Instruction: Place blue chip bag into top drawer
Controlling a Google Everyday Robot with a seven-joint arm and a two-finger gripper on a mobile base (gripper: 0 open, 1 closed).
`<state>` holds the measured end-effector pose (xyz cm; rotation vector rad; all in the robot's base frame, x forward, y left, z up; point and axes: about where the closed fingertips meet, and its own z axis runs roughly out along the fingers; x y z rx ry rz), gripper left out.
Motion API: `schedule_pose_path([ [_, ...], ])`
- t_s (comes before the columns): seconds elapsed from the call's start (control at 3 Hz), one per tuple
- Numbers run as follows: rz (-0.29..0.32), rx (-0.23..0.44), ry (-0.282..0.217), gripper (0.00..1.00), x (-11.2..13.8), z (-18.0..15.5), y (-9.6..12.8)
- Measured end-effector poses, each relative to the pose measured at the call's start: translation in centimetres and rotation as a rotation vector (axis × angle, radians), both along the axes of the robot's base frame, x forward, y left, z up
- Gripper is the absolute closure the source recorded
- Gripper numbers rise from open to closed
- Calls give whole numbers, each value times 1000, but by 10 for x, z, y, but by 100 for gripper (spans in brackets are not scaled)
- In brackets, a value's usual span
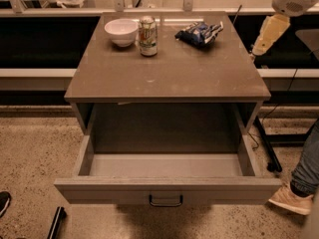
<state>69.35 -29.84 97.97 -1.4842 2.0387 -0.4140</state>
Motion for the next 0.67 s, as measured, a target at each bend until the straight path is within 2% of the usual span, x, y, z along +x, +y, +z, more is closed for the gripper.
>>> schedule_pose_path([
  [0.33,34,97,-64,0,89,-35,18],
  [0.67,35,97,-65,0,90,-34,18],
])
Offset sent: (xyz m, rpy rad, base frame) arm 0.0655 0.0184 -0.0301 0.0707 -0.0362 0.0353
